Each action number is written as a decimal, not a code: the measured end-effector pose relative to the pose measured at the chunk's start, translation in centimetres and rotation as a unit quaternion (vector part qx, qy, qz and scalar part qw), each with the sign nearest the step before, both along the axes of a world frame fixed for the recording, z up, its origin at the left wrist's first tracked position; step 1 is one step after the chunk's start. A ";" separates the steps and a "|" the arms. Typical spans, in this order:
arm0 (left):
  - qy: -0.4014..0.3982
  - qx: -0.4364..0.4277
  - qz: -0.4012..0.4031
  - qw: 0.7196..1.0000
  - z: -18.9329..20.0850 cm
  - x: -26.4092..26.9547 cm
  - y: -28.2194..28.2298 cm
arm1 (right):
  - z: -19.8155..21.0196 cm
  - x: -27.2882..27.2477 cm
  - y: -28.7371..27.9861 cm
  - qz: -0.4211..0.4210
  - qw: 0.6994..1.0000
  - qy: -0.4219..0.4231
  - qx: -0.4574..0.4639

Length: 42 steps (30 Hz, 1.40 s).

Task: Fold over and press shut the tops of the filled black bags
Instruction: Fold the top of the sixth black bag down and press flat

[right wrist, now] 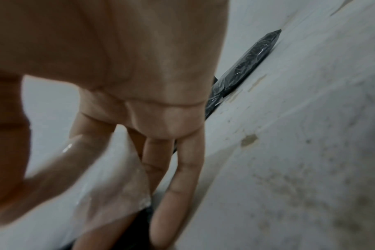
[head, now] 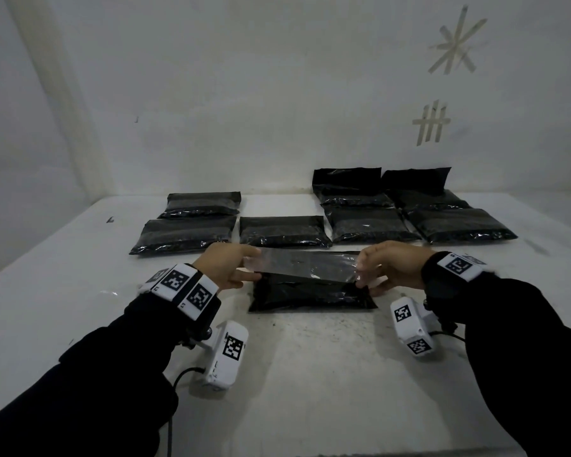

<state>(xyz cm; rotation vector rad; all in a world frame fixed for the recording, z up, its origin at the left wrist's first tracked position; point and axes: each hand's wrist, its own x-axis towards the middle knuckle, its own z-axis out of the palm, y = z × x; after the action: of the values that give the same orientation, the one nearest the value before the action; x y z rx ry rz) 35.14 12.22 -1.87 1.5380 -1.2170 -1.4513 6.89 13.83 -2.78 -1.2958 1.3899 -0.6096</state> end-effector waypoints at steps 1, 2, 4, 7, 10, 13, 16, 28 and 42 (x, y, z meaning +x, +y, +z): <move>-0.006 0.001 -0.001 1.000 -0.1 0.0 0.0 | 0.0 0.0 0.1 -0.008 1.000 0.004 0.003; -0.009 0.003 -0.002 1.000 -0.1 0.0 0.1 | 0.0 0.1 0.1 -0.012 1.000 0.007 0.006; -0.006 0.004 -0.003 1.000 -0.3 0.1 0.2 | -0.1 0.1 0.2 -0.008 1.000 0.009 0.008; -0.010 -0.005 -0.009 1.000 -0.7 0.4 0.2 | -0.2 -0.3 0.3 0.006 1.000 0.004 0.006; -0.019 -0.017 -0.021 0.999 -1.0 0.8 0.3 | -0.3 -0.6 0.2 0.014 1.000 -0.002 0.003; -0.033 -0.030 -0.024 0.999 -1.3 1.0 0.5 | -0.3 -0.8 0.1 0.015 1.000 -0.007 0.005; -0.041 -0.038 -0.026 0.998 -1.6 1.1 0.7 | -0.4 -0.9 0.0 0.004 0.999 -0.034 0.012; -0.075 -0.045 -0.018 0.996 -2.1 1.3 0.6 | -0.8 -0.6 0.1 -0.027 0.999 -0.023 0.007; -0.092 -0.056 0.002 0.994 -2.9 1.4 0.7 | -0.9 -0.2 0.2 -0.032 0.999 -0.001 -0.008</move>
<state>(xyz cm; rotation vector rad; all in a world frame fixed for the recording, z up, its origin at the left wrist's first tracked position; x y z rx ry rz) 36.59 12.95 -4.73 1.6218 -1.3782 -1.2386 6.69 14.05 -3.68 -1.2662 1.4333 -0.6656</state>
